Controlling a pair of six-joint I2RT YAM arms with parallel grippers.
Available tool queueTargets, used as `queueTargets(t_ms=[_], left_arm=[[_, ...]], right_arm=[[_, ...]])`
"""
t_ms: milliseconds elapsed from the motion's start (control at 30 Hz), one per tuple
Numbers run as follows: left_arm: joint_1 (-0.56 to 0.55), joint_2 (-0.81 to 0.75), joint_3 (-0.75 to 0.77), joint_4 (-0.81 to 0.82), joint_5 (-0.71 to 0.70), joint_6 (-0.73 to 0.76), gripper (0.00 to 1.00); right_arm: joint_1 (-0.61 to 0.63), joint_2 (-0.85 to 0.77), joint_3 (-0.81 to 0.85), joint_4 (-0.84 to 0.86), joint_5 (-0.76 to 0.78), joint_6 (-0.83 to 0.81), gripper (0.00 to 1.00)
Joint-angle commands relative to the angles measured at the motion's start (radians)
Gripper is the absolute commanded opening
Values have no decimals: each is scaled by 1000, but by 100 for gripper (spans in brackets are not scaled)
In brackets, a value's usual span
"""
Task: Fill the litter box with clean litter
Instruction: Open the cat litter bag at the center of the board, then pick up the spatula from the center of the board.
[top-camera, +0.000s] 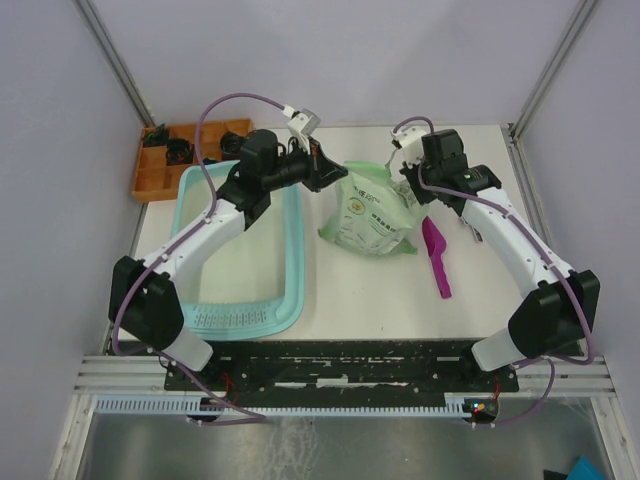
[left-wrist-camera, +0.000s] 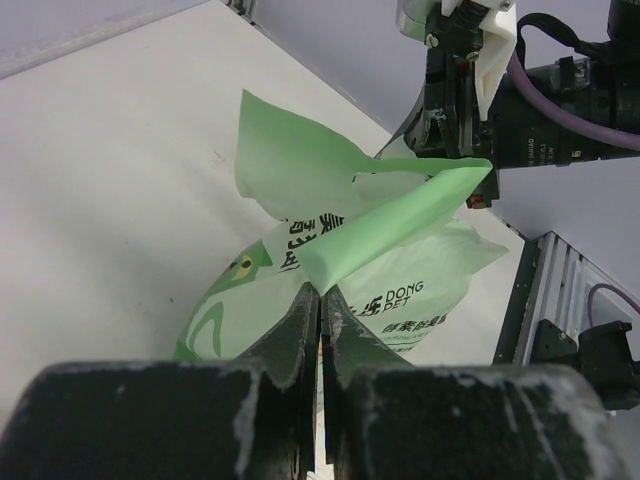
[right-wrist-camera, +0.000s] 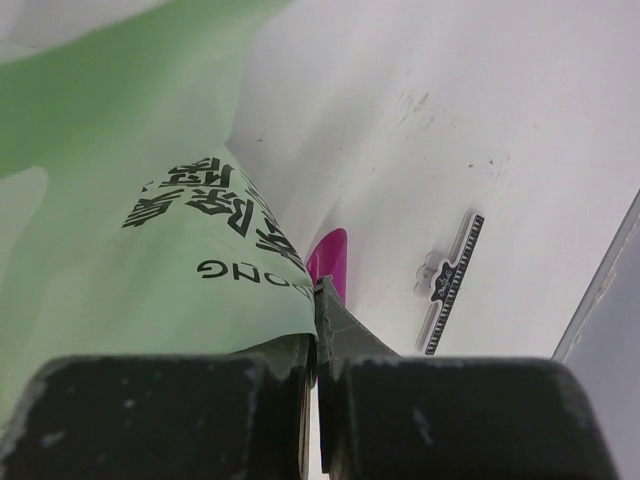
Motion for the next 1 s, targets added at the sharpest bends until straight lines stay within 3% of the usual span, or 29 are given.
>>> queueTargets(t_ms=[0,100,133,233,300,600,767,867,967], left_arm=[[-4,-60,7,162,17,-32,3],[-3,-52,2,176,18,-38,3],[-4,-50,2,179,19,-40,3],[-4,-47,5,190,20,-45,3],[-3,-42,13,191,23,-46,3],[-4,-4,70,193,28,-58,3],[-3,0,81,190,26,-53,3],[-3,-2,76,191,27,-51,3],[-3,-3,77,189,36,-52,3]], right_arm=[[-8,-57,40,58,82,11,4],[-9,-65,104,15,70,1,16],[-9,-68,130,-5,73,2,24],[-9,-72,213,-84,58,9,67],[-9,-78,248,-142,41,6,77],[-145,-191,212,-242,104,-2,75],[-310,-276,-56,-234,82,2,71],[-320,-352,-273,-183,-17,-44,71],[-322,-345,-361,-183,-93,-14,70]])
